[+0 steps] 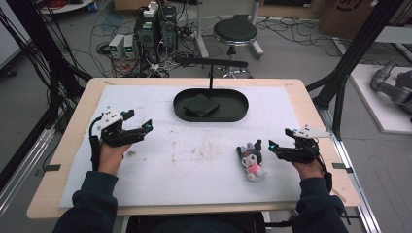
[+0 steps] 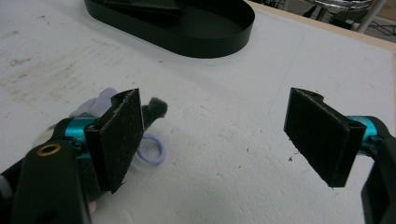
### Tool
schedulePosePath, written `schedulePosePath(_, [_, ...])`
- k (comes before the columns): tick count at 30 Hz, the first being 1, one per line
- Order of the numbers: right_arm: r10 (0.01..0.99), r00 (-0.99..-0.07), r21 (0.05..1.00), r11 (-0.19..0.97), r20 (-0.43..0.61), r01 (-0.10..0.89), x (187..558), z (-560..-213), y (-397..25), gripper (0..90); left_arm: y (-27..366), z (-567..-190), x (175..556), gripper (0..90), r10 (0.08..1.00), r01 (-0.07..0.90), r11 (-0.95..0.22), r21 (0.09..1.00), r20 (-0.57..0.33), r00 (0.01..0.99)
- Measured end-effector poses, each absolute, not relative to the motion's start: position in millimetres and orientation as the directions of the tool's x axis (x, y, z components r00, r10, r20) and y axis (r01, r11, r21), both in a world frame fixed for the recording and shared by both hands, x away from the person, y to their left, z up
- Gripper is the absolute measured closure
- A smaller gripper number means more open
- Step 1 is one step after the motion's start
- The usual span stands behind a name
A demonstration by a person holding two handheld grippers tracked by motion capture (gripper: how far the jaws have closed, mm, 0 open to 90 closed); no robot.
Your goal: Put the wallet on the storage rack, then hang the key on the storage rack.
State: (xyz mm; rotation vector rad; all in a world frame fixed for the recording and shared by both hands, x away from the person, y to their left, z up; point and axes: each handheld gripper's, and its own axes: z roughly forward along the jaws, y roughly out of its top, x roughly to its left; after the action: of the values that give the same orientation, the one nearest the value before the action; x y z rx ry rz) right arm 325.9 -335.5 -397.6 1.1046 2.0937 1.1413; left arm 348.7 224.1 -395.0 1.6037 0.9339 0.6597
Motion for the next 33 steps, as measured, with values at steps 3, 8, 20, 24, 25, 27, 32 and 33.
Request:
schedulePosePath(3, [0.84, -0.541, 0.851, 0.319, -0.05, 0.417, 326.1, -398.1, -334.3, 20.3, 231.4, -399.4, 344.3, 17.9, 0.854, 0.245, -0.073, 0.967, -0.067, 0.516])
schedulePosePath(8, [0.838, -0.542, 0.853, 0.321, -0.054, 0.411, 326.1, -397.5, -333.2, 20.3, 238.3, -403.4, 339.7, 17.9, 0.86, 0.251, -0.054, 0.967, -0.082, 0.503])
schedulePosePath(20, [0.845, -0.532, 0.845, 0.325, -0.059, 0.424, 329.9, -400.2, -330.5, 20.3, 248.7, -407.8, 339.3, 18.2, 0.876, 0.25, -0.057, 0.966, -0.072, 0.477])
schedulePosePath(24, [0.841, -0.538, 0.84, 0.336, -0.063, 0.427, 327.8, -400.3, -328.0, 20.3, 250.1, -407.2, 339.6, 18.2, 0.875, 0.24, -0.042, 0.97, -0.08, 0.478])
schedulePosePath(25, [0.84, -0.539, 0.841, 0.333, -0.058, 0.427, 327.9, -400.7, -327.8, 20.3, 249.8, -406.8, 339.4, 18.2, 0.876, 0.238, -0.042, 0.97, -0.078, 0.476])
schedulePosePath(27, [0.842, -0.538, 0.842, 0.31, -0.028, 0.441, 328.1, -401.4, -326.8, 20.3, 249.5, -405.9, 339.2, 18.2, 0.875, 0.234, -0.042, 0.971, -0.078, 0.478])
schedulePosePath(32, [0.826, -0.563, 0.828, 0.317, -0.001, 0.463, 328.0, -403.7, -318.3, 20.3, 249.2, -406.8, 338.7, 18.2, 0.876, 0.243, -0.04, 0.969, -0.083, 0.475])
schedulePosePath(33, [0.816, -0.578, 0.821, 0.333, -0.004, 0.464, 327.1, -403.5, -315.2, 20.3, 249.2, -406.8, 338.7, 18.2, 0.876, 0.243, -0.04, 0.969, -0.083, 0.475])
